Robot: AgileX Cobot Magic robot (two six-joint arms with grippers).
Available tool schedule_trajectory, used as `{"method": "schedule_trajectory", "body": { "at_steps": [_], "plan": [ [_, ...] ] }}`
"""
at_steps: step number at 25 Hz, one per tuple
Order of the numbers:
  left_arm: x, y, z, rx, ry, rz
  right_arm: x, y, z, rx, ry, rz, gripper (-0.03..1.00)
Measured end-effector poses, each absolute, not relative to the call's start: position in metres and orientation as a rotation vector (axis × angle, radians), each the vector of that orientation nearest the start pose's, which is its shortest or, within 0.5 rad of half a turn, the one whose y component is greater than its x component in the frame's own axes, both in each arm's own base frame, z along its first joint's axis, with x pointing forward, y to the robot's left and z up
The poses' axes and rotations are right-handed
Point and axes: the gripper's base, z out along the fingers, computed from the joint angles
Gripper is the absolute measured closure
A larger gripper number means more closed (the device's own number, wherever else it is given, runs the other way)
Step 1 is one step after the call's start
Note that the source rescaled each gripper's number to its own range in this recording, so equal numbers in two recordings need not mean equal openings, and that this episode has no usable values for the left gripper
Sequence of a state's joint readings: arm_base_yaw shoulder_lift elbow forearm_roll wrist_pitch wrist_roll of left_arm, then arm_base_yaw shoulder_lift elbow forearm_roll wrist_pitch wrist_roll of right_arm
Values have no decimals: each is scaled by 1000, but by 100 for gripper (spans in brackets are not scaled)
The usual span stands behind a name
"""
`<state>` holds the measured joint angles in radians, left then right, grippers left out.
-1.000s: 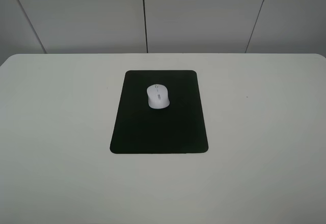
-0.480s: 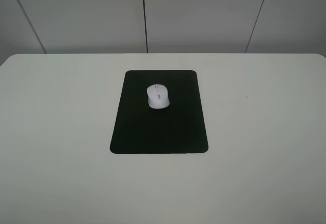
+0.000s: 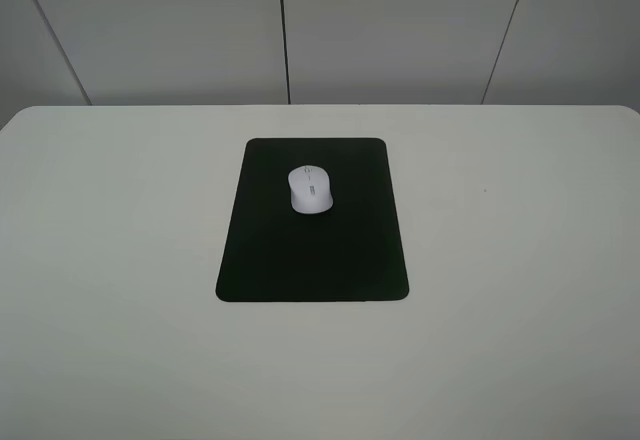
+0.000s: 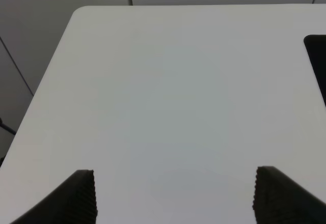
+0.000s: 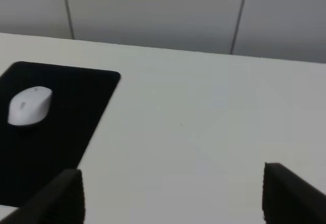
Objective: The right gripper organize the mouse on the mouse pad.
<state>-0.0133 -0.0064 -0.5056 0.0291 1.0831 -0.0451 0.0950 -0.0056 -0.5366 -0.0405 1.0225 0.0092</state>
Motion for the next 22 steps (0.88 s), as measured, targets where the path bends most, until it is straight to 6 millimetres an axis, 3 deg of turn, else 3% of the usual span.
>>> {"method": "schedule_trajectory", "body": {
  "at_steps": [10,22],
  "plan": [
    [-7,2,277,-35,2054,-1,-8,-1,282,101,2018,-74,50],
    [-7,2,277,-35,2054,-1,-8,-1,281,114,2024,-81,50]
  ]
}}
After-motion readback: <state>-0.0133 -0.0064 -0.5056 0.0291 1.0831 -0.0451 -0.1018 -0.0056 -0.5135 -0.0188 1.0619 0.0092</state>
